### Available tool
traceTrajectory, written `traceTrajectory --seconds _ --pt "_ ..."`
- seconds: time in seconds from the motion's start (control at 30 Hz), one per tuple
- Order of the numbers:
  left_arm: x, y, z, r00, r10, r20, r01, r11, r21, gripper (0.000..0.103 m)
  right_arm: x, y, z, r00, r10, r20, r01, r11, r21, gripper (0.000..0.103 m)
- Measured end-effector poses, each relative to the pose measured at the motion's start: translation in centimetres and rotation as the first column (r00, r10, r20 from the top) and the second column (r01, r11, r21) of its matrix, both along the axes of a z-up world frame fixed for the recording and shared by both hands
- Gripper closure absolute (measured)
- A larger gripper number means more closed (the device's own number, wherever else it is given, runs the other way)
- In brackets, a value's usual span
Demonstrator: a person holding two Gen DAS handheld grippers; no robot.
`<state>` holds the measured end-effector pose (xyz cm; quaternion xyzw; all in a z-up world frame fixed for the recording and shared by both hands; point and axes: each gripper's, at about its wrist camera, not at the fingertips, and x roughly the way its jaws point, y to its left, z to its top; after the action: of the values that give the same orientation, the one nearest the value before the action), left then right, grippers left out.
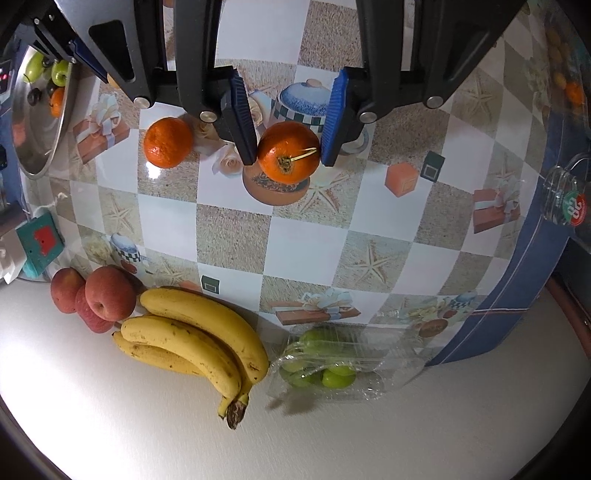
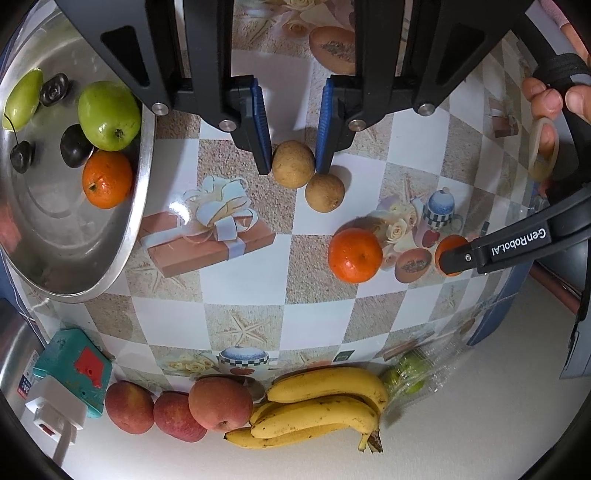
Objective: Organize fruits
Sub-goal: 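Carry the mandarin over the basin with the left tool while the right carries the kiwi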
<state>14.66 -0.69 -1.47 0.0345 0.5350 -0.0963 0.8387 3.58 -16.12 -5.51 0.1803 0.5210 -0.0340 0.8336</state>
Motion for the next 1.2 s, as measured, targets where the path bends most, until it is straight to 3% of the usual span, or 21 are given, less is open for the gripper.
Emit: traceTrajectory --seconds 0.53,1.0,1.2 --pt "-1.9 -0.6 4.1 0.998 -0.024 0.062 0.027 0.998 -0.054 0.065 -2.7 -1.8 5.2 0.989 -0.079 0.125 0.075 0.996 0.038 0.078" --pt "-3.1 -2.4 5.5 0.994 -0.062 0.094 0.067 0.996 -0.053 0.065 -3.9 -4.3 5.3 0.981 -0.156 0.114 0.149 0.986 0.071 0.078" --pt "-4.1 -4.5 6.0 0.988 -0.116 0.107 0.122 0.991 -0.052 0.065 -5.0 -6.8 4.8 0.968 -0.234 0.092 0.228 0.971 0.068 0.078"
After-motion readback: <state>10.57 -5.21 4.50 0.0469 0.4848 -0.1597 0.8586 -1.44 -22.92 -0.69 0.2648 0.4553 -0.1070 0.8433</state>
